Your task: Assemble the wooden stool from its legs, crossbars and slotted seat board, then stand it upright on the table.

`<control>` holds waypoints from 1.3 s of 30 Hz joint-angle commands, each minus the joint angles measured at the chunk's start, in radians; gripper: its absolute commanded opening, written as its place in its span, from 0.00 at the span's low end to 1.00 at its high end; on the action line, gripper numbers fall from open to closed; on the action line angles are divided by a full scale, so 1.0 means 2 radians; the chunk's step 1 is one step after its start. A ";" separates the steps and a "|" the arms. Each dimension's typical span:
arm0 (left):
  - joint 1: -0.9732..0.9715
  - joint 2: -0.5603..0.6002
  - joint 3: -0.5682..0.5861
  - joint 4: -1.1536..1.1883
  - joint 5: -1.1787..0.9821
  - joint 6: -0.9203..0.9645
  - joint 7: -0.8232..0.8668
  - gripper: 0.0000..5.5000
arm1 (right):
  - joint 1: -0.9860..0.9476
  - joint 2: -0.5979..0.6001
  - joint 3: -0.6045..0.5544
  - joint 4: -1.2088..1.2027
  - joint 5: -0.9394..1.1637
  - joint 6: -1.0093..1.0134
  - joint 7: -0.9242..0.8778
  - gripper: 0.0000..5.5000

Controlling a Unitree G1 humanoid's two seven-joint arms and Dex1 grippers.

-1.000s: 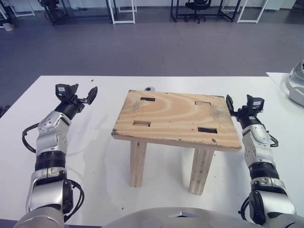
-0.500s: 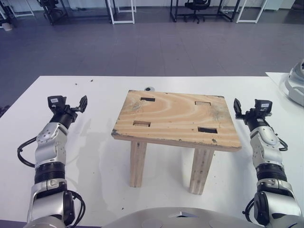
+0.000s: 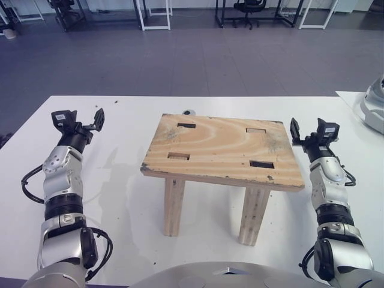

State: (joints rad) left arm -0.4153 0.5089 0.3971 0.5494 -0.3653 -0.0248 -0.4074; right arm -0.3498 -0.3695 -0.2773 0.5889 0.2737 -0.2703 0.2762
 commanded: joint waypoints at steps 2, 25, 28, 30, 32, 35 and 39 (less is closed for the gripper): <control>-0.004 0.003 -0.004 -0.011 0.005 0.007 -0.002 0.82 | -0.002 0.006 -0.011 -0.001 0.009 0.002 0.010 0.78; 0.036 0.014 0.020 -0.049 0.003 0.026 0.017 0.82 | -0.005 0.023 0.000 0.004 -0.009 -0.001 0.017 0.78; 0.041 0.015 0.022 -0.048 0.006 0.026 0.015 0.82 | -0.003 0.023 0.001 0.004 -0.012 -0.002 0.016 0.78; 0.044 0.014 0.023 -0.048 0.006 0.025 0.016 0.82 | -0.002 0.020 0.001 0.005 -0.011 -0.001 0.017 0.78; 0.042 0.014 0.022 -0.042 0.006 0.023 0.015 0.82 | 0.003 0.019 0.001 -0.002 -0.012 0.000 0.015 0.78; 0.054 0.013 0.026 -0.051 0.004 0.024 0.018 0.82 | -0.006 0.019 0.004 0.009 -0.015 0.001 0.018 0.78; 0.056 0.015 0.030 -0.050 0.004 0.024 0.018 0.82 | -0.008 0.020 0.004 0.013 -0.017 -0.001 0.018 0.78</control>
State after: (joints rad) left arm -0.3074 0.5224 0.4510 0.4609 -0.3604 0.0148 -0.3776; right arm -0.3492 -0.3243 -0.2710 0.6104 0.2406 -0.2709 0.3125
